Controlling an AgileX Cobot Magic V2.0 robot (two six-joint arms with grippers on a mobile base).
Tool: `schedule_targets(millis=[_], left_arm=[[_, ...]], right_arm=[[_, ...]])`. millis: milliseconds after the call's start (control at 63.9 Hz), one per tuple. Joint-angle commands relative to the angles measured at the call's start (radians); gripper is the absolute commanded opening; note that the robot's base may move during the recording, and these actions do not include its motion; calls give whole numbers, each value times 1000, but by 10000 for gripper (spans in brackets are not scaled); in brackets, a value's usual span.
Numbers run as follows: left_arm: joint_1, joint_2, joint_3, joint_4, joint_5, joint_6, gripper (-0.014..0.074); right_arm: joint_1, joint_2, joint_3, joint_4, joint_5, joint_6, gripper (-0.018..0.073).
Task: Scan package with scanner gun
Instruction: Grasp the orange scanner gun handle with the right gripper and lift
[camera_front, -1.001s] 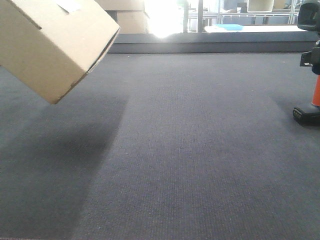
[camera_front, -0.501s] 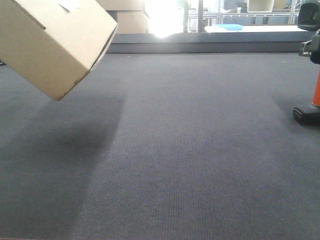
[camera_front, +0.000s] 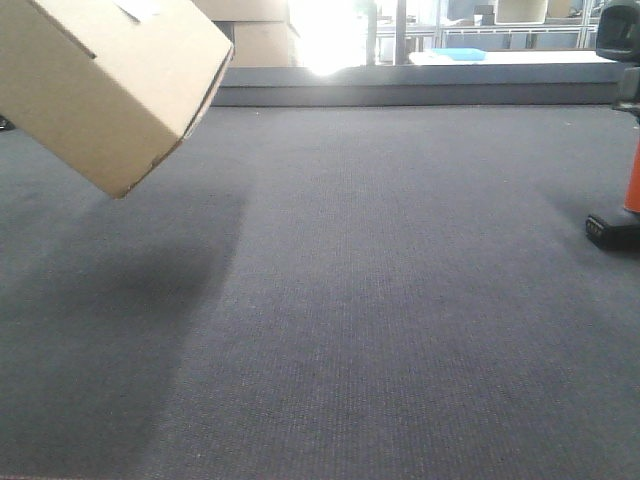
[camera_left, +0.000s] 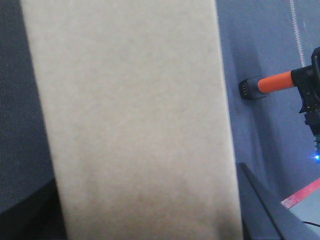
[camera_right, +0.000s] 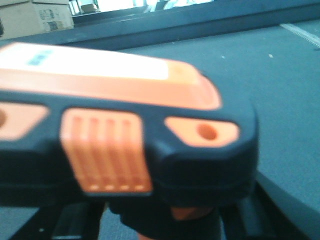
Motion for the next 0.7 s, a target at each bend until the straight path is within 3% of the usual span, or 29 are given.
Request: schedule_targets(millis=[0,94,485,688], left_arm=[[3,-12,-2,-32,-10,4,-111],[3,-12,-2,-32,-10,4,-111],[3,-12,-5,-21,21,4,-111],[3,-12,-42,80,60,4,-111]], right_arm=[[2,1,-6,3,-26,2,66],[2,1,-6,3,-26,2,-172],[2,-87,-7,3,-90,-37,-155],[2,-234,-107,3,229,-277,-155]])
